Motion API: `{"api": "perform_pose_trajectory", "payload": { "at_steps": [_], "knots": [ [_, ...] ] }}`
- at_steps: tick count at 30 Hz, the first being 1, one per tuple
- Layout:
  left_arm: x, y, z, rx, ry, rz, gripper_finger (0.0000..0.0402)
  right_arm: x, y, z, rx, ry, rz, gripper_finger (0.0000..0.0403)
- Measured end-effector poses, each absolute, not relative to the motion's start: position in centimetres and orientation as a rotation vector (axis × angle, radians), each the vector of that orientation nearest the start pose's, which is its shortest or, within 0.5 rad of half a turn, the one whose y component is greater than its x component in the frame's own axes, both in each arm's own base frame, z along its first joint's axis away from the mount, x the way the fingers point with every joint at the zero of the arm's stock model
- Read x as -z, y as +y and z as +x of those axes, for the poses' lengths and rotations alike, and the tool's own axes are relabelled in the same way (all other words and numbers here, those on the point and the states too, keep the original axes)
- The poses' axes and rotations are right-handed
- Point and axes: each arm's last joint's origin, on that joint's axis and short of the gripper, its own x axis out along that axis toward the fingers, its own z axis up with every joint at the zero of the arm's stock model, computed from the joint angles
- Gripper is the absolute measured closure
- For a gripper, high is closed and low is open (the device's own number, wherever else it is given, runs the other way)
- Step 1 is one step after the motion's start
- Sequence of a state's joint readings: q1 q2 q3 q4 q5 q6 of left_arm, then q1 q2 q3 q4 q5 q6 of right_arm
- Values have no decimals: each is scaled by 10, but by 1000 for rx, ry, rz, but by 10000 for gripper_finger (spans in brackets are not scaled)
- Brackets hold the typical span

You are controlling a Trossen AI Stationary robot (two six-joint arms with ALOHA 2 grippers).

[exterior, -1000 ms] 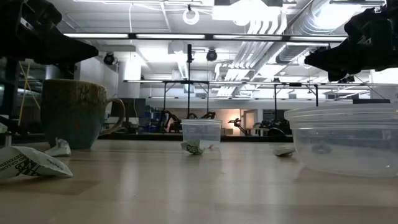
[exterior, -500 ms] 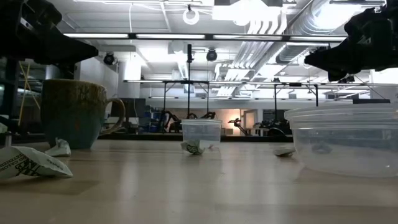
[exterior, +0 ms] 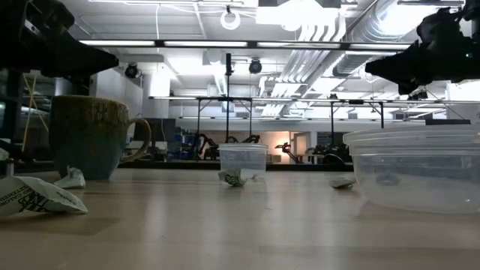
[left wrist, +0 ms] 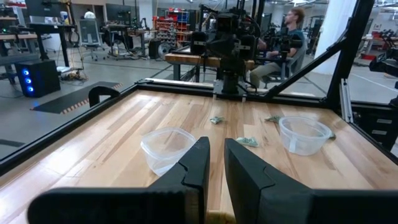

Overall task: Pick and place Stevia / Truvia into bins
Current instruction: Put the stevia packet into the top transparent container

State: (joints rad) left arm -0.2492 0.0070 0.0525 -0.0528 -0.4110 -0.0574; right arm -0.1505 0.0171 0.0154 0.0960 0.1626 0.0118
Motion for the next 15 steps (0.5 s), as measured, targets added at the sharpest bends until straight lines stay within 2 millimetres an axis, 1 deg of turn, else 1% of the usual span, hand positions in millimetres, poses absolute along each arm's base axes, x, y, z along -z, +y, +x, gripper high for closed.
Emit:
{"api": "perform_pose_trajectory", "payload": {
  "at_steps": [3,7,10,12,15],
  "knots": [
    [-176,-12,92,-162,1,-55,318,-182,-19,97,310,-143,-18,334],
    [-176,-12,92,-163,2,-55,318,-187,-19,102,261,-172,-70,269],
    [-176,-11,92,-179,2,-55,318,-184,-20,109,274,-111,-81,221],
    [-176,-10,92,-203,0,-55,318,-186,-22,115,302,-56,-87,197],
    [-176,-9,92,-234,0,-55,318,-199,-25,125,362,19,-145,177]
  ]
}}
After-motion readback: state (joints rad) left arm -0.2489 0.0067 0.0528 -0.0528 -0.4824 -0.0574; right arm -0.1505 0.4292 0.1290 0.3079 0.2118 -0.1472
